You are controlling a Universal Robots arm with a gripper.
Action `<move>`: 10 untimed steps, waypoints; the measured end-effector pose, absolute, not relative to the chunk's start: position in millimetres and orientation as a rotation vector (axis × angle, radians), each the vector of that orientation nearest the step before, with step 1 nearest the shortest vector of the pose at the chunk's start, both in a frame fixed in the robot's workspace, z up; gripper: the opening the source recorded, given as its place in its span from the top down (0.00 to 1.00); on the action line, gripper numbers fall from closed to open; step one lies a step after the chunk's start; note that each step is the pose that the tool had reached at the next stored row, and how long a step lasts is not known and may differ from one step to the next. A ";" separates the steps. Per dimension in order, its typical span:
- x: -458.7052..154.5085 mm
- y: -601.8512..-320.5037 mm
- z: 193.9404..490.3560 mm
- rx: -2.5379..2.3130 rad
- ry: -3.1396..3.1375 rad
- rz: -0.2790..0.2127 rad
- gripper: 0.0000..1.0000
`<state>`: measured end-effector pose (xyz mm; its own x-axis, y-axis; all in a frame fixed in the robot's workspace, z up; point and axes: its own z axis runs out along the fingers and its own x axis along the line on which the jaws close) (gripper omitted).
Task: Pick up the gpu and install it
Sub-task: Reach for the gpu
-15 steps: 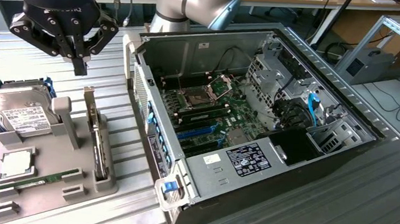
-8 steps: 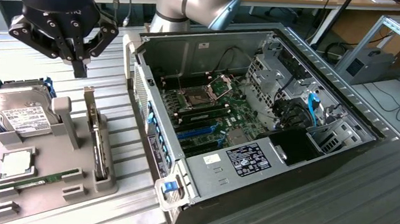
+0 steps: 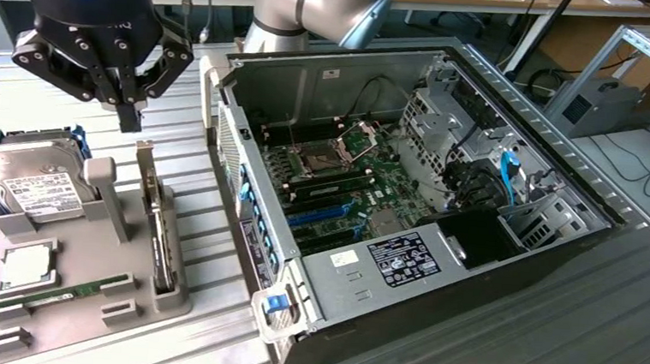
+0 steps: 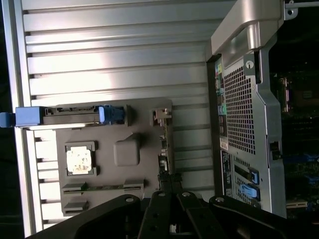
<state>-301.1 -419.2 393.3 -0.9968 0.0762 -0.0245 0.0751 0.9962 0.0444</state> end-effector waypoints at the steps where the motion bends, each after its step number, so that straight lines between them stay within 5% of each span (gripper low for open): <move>1: -301.2 -420.8 393.3 0.118 3.113 0.068 0.89; 10: -302.4 -428.9 393.3 0.118 3.113 0.068 0.89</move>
<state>-302.4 -428.9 393.3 -0.9968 0.0762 -0.0244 0.0751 0.9962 0.0443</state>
